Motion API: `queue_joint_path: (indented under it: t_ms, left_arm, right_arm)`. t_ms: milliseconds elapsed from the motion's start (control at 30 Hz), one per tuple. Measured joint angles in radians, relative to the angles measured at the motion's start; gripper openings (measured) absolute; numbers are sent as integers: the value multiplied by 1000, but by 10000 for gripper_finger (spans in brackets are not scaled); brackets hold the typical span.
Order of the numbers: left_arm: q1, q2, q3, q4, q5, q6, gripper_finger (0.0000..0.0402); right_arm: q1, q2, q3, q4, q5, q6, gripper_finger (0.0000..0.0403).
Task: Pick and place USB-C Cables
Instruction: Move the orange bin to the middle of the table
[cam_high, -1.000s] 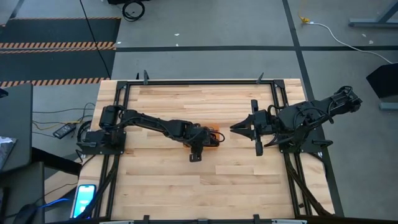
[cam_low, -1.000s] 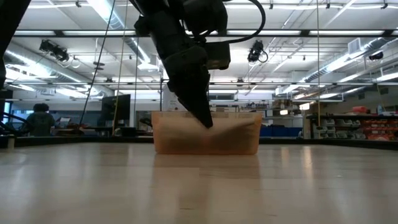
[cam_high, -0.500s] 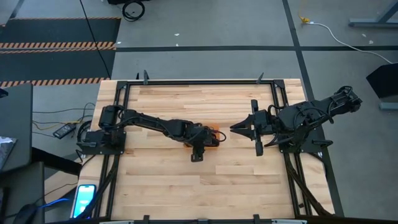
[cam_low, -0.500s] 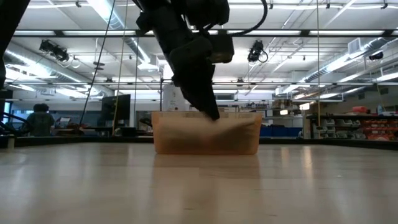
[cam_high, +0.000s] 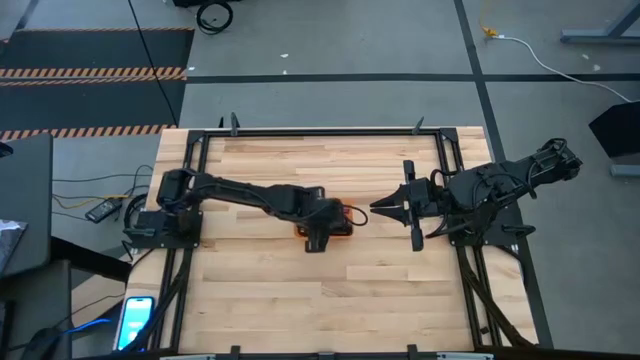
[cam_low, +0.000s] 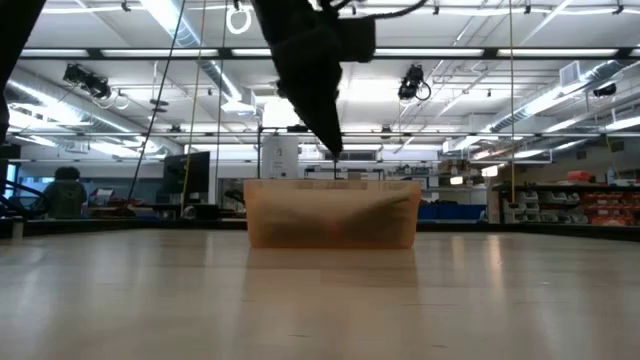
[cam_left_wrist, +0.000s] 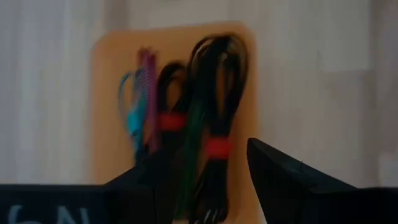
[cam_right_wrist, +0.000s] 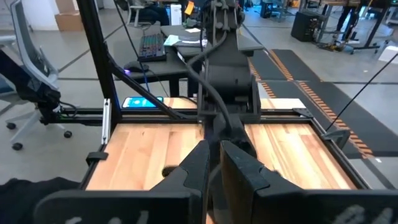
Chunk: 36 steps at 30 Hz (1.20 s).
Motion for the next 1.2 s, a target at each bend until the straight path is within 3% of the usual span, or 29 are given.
queue_joint_path:
  t_ms: [133,333,533,667,800,900,1200]
  left_arm:
    - [-11,-55,9,-83,-93,-1,187]
    - [-34,-212,-53,-54,-162,-28,157]
    - [-61,-378,-184,56,-209,-34,76]
    - [-64,-462,-341,191,-200,-58,12]
    - [-63,-504,-534,397,-161,-97,10]
    - [-55,-514,-631,457,-152,-140,6]
    - [-48,-513,-711,455,-177,-180,3]
  right_arm:
    - [0,0,0,-8,0,-22,45]
    - [0,-3,2,-58,11,-26,45]
    - [0,13,2,-104,1,0,45]
    - [-19,65,2,-244,4,11,45]
    - [-62,150,1,-290,19,50,42]
    - [-91,224,1,-298,-12,22,25]
    - [-160,359,0,-441,-23,95,4]
